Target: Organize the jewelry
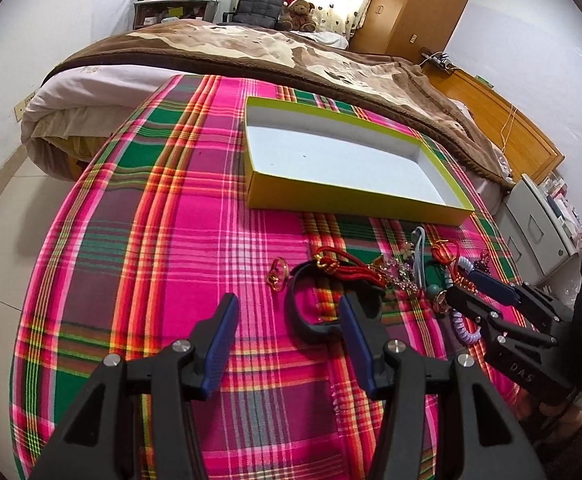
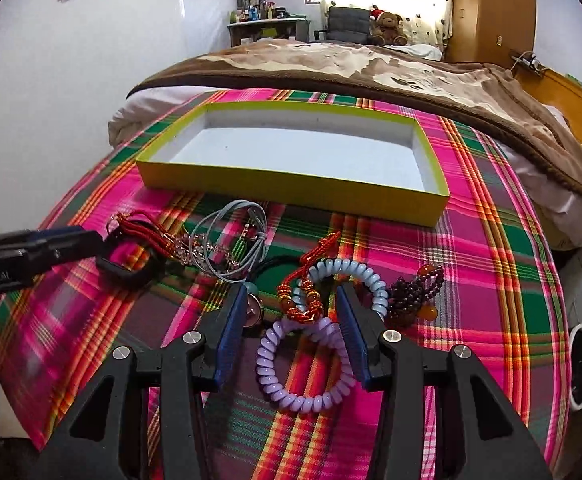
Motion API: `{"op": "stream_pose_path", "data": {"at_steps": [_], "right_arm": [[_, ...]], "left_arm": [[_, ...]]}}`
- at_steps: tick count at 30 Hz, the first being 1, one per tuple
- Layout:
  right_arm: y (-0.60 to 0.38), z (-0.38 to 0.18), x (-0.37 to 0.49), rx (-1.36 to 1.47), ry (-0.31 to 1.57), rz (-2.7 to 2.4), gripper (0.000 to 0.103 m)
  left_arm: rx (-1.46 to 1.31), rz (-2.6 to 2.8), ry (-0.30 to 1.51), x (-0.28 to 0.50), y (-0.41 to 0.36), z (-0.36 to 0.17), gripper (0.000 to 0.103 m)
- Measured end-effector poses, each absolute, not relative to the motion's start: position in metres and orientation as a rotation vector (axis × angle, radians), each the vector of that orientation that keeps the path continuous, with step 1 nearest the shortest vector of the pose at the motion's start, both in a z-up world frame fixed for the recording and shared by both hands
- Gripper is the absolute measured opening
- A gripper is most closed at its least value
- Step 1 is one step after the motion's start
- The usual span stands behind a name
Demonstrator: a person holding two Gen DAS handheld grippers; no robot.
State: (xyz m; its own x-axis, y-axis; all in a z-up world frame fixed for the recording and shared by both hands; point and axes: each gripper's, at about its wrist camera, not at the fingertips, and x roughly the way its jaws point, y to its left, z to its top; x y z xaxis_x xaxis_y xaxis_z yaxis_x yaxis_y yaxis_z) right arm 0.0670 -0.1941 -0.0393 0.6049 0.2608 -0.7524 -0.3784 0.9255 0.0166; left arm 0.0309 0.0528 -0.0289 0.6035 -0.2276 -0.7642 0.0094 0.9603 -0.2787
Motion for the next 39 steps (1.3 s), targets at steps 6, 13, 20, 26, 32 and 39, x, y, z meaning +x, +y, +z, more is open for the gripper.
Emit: {"op": "stream_pose_path", "data": {"at_steps": [6,13,20,26,32,39], "right_arm": [[-0.194,-0.040,0.067,-0.168,0.835,0.361,0.025],[-0.197,-0.033,0.062,-0.154,0.802,0.377,0.016],[-0.214,-0.013,0.053,-0.055,0.714,0.377,0.016],[-0.230,0.014,0.049,-0.004,0.602,0.337,0.016],[-0.232,0.022,0.050,0.010,0.575,0.336,0.016],[-0.231,0.019,0.053,0.023,0.592,0.349,0.016]], "left_arm": [[-0.268,-0.134,0.915,0.032,0.057,-0.030,0.054],[-0.266,-0.132,0.917,0.032,0.060,-0.029,0.054],[-0.268,-0.149,0.923,0.034,0.064,-0.030,0.054],[-0.223,-0.144,0.930,0.043,0.069,-0.030,0.054],[-0.198,-0.105,0.933,0.052,0.076,-0.031,0.053],[-0.176,-0.159,0.939,0.058,0.063,-0.034,0.053]]}}
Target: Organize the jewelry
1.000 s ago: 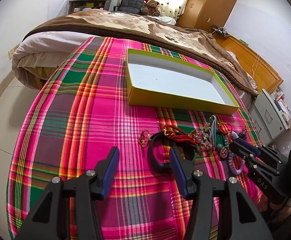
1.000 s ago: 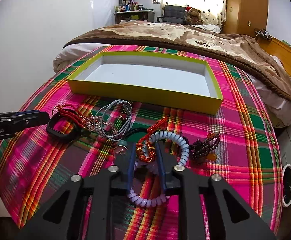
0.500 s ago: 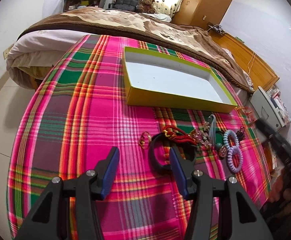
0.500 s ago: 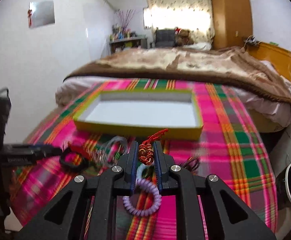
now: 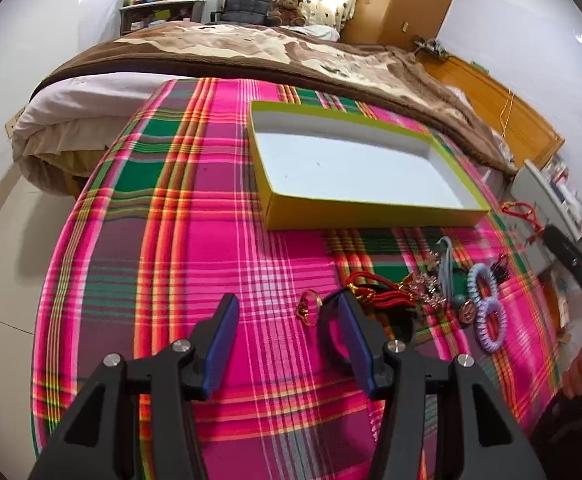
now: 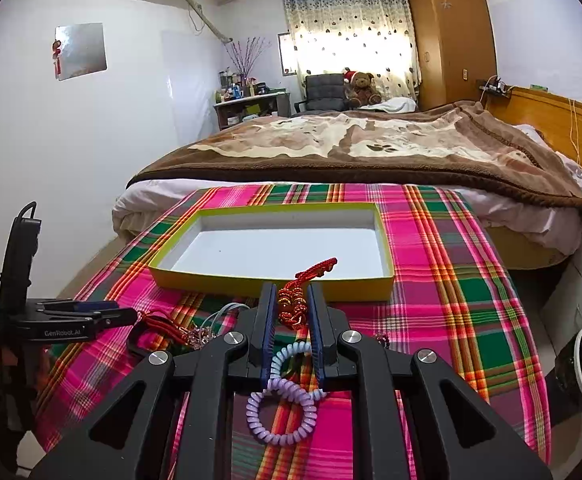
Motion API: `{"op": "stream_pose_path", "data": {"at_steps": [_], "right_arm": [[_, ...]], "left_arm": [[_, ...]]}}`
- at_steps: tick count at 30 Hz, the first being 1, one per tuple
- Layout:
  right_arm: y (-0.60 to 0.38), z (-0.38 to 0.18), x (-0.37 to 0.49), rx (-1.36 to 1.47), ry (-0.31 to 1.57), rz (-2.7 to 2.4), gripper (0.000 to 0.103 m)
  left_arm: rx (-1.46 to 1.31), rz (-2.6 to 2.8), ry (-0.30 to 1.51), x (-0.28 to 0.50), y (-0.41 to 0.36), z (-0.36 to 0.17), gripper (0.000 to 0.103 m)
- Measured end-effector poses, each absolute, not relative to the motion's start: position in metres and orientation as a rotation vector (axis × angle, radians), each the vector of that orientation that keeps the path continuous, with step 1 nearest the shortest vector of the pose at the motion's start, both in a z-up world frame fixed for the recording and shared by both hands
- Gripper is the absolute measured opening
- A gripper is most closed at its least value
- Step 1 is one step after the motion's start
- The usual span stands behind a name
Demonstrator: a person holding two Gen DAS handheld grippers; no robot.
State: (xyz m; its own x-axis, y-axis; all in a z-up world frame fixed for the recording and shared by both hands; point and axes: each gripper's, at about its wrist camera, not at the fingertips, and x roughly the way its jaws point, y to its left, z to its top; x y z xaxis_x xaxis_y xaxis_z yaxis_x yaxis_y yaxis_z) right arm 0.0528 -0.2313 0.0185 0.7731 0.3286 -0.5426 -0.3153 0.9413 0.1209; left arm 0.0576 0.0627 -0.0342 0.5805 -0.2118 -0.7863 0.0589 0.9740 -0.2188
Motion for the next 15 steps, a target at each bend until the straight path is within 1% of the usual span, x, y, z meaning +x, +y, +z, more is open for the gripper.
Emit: {"op": "stream_pose_path", "data": {"at_steps": [6,11,15], "right_arm": [[-0.2303,0.0164,0.0541,0.024,0.595,0.356,0.016],[-0.2299,0.0156,0.0553,0.025,0.597,0.357,0.016],[-0.2290,0.0148,0.0568,0.028,0.599,0.357,0.016]], "left_arm": [[-0.161,-0.145,0.948,0.0607,0.0618,-0.0364,0.050],[-0.175,-0.139,0.934,0.0608,0.0654,-0.0336,0.041],[-0.190,-0.141,0.942,0.0615,0.0677,-0.0354,0.041]]}}
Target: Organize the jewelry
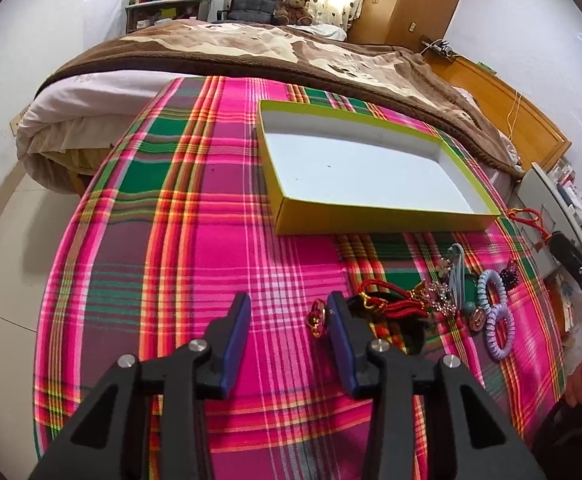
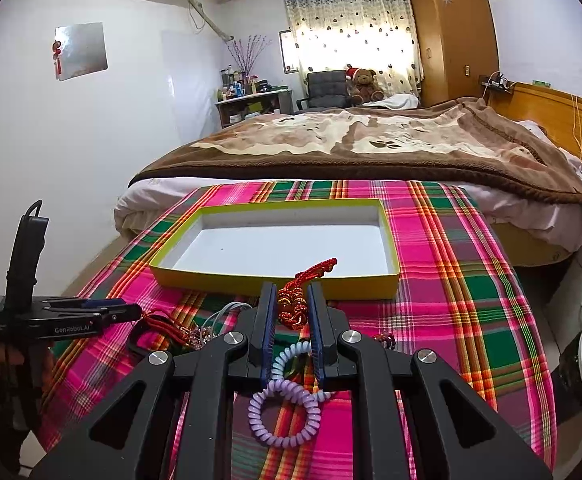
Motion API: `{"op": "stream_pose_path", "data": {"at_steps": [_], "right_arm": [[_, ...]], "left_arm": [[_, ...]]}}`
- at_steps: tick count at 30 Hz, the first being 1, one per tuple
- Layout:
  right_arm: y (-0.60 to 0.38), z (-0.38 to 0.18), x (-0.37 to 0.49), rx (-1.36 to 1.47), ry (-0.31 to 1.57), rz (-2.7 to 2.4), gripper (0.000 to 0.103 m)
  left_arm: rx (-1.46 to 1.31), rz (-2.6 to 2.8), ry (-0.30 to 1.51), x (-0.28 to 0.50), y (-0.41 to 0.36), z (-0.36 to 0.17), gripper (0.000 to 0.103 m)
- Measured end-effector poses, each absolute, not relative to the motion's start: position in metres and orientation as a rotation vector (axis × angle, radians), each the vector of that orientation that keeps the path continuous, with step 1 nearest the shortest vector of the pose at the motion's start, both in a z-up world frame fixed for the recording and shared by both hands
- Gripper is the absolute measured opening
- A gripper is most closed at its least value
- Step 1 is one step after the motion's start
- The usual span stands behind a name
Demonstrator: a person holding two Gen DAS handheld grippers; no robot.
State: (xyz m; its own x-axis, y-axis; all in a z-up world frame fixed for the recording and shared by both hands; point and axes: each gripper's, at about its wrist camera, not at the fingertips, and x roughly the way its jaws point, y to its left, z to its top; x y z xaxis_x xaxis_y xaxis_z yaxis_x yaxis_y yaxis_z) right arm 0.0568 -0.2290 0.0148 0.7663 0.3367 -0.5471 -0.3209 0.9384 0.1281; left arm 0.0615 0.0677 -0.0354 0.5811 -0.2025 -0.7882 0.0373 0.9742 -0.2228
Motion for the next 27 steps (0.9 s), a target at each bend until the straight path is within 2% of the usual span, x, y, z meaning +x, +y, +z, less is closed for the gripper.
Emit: {"op": "stream_pose_path", "data": {"at_steps": [4,9,17,27], "right_arm": [[-0.228,0.014,0.057,0.026,0.597,0.359,0.016],[-0.227,0.014,0.056,0.029,0.598,0.361,0.016],[-0.226,0.013,0.055,0.029,0.601,0.366,0.016],[-0.225,0.013,0.056,0.033,0.607,0.365,0.016]], "left_arm": [[-0.136,-0.128,0.954,0.062,0.060,-0.039,0.041],[-0.111,-0.127,0.952,0.063,0.056,-0.040,0.035],[-0.072,-0.149,0.947,0.062,0.048,-0.039,0.011],[-0.064,-0.160,0.920,0.060,0.045,-0.033,0.006]]}}
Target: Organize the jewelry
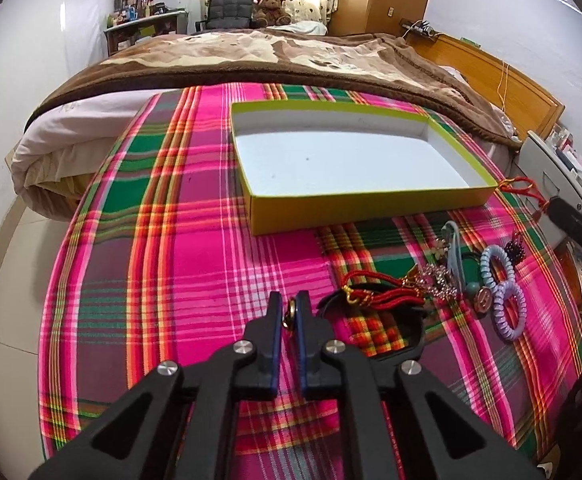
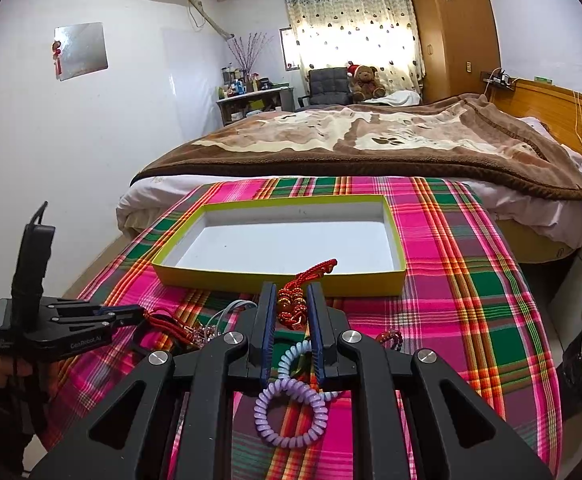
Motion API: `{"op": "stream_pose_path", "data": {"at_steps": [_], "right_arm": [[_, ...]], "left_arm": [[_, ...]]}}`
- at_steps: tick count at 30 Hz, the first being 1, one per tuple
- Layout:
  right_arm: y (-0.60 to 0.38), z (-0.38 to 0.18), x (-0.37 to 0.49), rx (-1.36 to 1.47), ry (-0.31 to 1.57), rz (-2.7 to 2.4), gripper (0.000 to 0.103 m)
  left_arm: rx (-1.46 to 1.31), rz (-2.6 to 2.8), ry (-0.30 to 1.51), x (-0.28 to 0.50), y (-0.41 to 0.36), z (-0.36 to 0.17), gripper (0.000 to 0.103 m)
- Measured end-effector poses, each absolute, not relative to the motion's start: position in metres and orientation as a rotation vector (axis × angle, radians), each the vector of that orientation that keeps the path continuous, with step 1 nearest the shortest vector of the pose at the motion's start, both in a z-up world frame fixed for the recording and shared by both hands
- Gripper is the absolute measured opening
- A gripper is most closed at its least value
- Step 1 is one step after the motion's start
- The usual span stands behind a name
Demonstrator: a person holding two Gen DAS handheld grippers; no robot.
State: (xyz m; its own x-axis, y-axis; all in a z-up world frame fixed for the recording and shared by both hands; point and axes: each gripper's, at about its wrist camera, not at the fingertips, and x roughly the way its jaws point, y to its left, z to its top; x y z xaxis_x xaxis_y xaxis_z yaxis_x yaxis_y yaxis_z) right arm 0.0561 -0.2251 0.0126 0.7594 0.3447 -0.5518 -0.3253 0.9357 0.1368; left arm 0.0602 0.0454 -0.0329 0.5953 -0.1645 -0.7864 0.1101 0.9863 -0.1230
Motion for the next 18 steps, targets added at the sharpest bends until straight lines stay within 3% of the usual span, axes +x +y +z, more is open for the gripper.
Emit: {"op": "stream_pose_path", "data": {"at_steps": [18], "right_arm": [[-0.224,0.018,0.063,0.040,0.602,0.365,0.016]], "left_arm": [[-0.145,-0.202,0.878,0.065,0.069,-0.011,0.006]]}}
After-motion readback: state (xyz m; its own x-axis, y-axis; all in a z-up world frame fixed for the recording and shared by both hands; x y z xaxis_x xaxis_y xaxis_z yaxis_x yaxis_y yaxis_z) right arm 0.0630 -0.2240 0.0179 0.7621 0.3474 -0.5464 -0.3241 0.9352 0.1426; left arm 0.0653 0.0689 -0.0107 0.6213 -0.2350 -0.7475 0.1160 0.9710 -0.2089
